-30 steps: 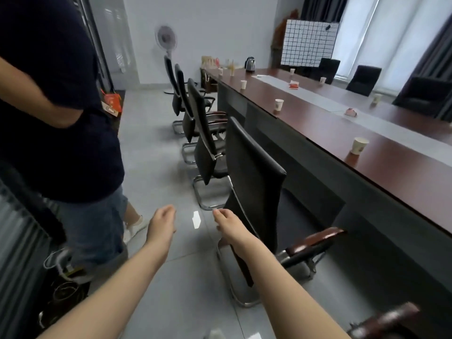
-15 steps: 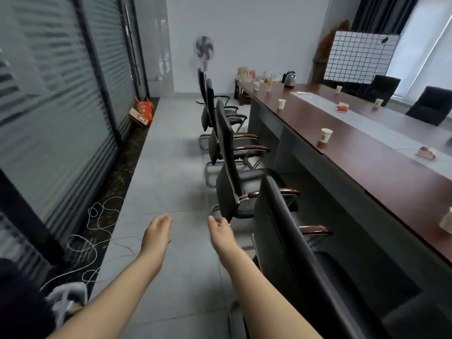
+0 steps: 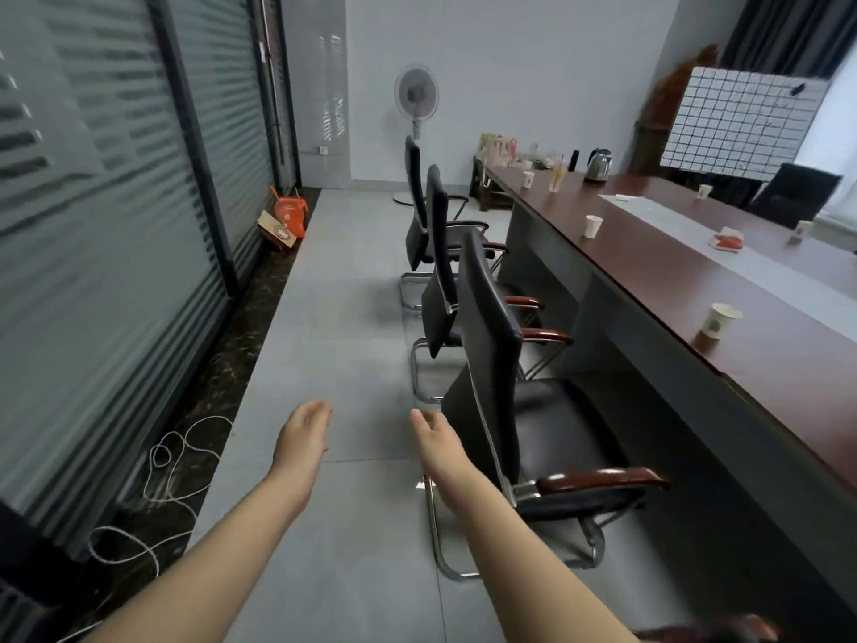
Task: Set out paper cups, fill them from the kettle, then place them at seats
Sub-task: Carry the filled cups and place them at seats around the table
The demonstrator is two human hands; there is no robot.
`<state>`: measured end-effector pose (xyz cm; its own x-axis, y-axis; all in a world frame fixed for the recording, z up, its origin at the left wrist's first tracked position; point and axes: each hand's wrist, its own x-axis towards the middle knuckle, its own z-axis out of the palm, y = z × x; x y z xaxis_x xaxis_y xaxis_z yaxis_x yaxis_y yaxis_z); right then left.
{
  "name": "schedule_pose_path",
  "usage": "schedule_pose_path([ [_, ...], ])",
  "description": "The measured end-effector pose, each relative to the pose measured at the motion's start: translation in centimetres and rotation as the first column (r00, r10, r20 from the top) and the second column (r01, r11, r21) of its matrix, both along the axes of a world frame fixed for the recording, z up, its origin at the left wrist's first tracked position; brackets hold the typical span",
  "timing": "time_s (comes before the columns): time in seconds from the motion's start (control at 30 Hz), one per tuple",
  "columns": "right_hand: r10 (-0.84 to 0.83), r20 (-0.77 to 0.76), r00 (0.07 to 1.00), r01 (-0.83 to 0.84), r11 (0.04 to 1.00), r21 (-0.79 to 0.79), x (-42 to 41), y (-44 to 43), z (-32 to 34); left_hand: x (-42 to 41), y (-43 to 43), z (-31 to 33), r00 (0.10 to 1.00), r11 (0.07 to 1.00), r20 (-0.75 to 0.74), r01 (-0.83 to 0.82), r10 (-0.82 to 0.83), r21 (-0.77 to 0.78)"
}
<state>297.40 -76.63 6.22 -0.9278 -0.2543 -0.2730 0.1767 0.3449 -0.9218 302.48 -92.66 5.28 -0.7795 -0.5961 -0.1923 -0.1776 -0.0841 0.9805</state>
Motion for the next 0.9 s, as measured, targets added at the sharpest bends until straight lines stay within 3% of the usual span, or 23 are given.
schedule_pose_path([
  [0.4, 0.036, 0.012, 0.999, -0.036, 0.999, 0.019, -21.9, -12.1, 0.5, -21.3, -11.2, 2.0, 0.999, 0.999, -0.029, 0.017, -0.015, 0.038],
  [0.67, 0.052, 0.104, 0.993, -0.044, 0.996, -0.082, -40.7, -21.5, -1.0, -39.6, -21.5, 0.8, 1.0, 1.0, -0.016, -0.004, 0.004, -0.011],
  [0.9, 0.08, 0.011, 0.997, -0.079, 0.99, -0.114, -55.8, -29.3, 3.0, -53.9, -30.8, 3.8, 0.999, 0.997, -0.044, -0.013, 0.009, -0.08],
])
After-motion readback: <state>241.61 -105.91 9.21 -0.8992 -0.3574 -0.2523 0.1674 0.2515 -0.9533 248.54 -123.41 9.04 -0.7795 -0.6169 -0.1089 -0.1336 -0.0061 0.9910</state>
